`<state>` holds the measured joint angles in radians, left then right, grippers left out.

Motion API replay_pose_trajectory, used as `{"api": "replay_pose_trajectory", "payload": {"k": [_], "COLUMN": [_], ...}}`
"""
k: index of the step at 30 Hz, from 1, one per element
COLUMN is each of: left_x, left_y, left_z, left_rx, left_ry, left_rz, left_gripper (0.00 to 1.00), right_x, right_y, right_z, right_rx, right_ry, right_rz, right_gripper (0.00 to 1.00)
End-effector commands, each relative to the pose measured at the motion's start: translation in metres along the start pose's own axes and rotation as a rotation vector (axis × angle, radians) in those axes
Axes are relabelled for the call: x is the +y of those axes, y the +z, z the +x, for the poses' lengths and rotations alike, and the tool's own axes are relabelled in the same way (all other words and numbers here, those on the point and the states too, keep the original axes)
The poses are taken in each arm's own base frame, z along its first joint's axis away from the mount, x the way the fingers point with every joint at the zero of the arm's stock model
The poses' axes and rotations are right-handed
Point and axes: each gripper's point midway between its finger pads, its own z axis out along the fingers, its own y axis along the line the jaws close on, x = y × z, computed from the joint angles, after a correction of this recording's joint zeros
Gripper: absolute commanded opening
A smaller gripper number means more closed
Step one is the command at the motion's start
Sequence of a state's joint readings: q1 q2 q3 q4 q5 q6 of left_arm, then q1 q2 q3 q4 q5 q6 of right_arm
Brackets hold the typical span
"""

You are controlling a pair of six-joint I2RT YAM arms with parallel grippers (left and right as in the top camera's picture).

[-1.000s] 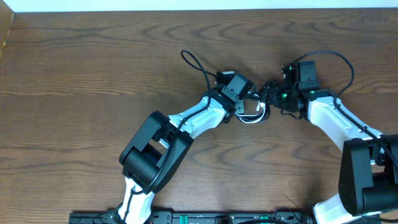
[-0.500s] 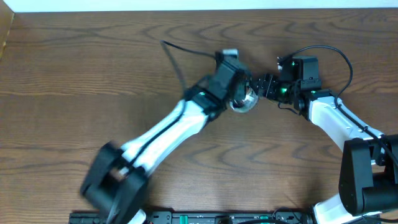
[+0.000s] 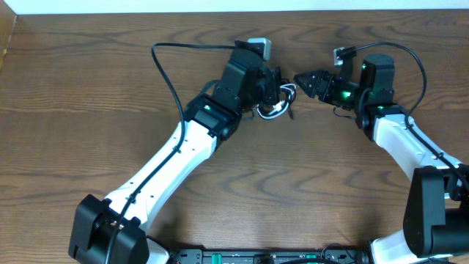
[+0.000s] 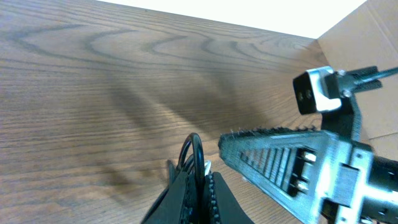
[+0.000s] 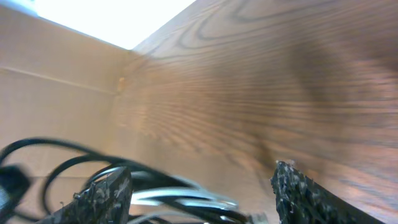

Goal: Untangle cables

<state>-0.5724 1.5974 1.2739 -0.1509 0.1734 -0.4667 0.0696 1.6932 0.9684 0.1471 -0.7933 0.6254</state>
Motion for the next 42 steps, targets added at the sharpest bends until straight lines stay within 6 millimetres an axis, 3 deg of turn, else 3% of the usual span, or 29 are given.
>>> {"api": "replay_pose_trajectory", "payload": {"k": [1,10,16,25,35,42], "left_x": [0.004,0.012,0.012,0.012,-0.003,-0.016], "left_y": [-0.003,-0.003,-0.003,-0.003,-0.002,-0.001], "left_z": [-0.009,-0.014,-0.014,-0.014,-0.005,0.001], "left_rx": [-0.013,-0.021,-0.022,-0.02,-0.003,0.01], "left_ry": [-0.018,-0.074,-0.115,-0.142,-0.141,-0.174], "left_rz": [0.014,-0.003,-0.002,-0.002,0.026,0.048], "left_gripper": [0.07,0.07,0.08,0.07,0.08,0.07], "right_x": [0.025,0.035,0.035,0.049,0.059,0.057], "right_y": [-0.005,-0.004,0.013,0.034,0.049,0.051], "right_z": [0.006,0.011,0.019,0.033,0.032,0.025], "right_rx": [0.052,0.084,0.067,0.059,-0.015,-0.07], "right_ry": [0.062,0.104,0.149,0.196,0.138,0.143], "right_rz": [-0.097,-0.14,-0.07,-0.038,-0.003,0.026], "right_gripper": [0.68,0.67,0.67,0.58,0.57,0.47]}}
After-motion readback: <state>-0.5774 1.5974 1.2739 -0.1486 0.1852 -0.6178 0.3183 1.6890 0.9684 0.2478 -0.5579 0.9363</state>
